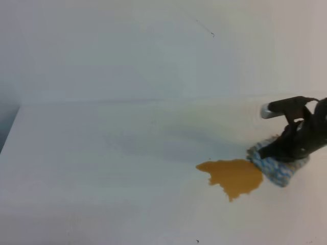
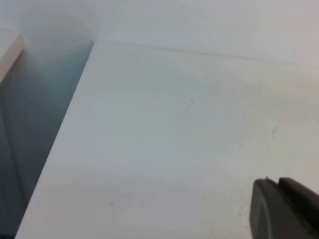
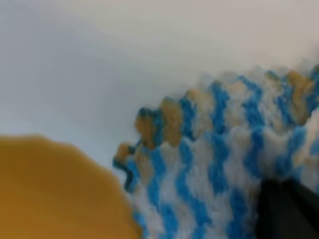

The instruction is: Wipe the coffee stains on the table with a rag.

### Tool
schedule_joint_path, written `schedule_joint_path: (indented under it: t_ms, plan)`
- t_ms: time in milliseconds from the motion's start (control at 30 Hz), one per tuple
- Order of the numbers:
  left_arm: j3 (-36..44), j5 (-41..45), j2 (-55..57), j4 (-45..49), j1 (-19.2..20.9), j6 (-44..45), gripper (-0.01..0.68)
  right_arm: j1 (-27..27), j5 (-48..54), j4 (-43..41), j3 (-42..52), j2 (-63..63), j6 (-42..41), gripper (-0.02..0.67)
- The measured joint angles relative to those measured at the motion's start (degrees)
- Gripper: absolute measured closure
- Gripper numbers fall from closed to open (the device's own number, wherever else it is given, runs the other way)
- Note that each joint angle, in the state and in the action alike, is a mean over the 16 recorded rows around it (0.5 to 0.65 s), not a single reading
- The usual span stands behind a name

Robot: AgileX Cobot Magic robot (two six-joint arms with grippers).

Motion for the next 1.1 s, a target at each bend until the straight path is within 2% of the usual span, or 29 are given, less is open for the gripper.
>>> schedule_joint_path:
  t_ms: [333,533,800,1100]
  plan:
    - [0.0,0.0,-0.1,0.0,0.0,0.0,0.674,11.87,2.87,6.32,-12.8,7.85,-0.03,0.65]
    - [0.32,0.0,-0.1,0.0,0.0,0.0,0.674,18.24,7.93,5.31,-18.9,10.87,1.37,0.65]
    - [0.81,0.0,-0.1,-0.01,0.0,0.0,0.674,23.15,15.53,-6.22,-18.98,10.04,7.03,0.649]
    - [1.13,0.0,-0.1,-0.01,0.0,0.0,0.674,21.7,17.45,-22.9,-5.38,2.12,15.53,0.649]
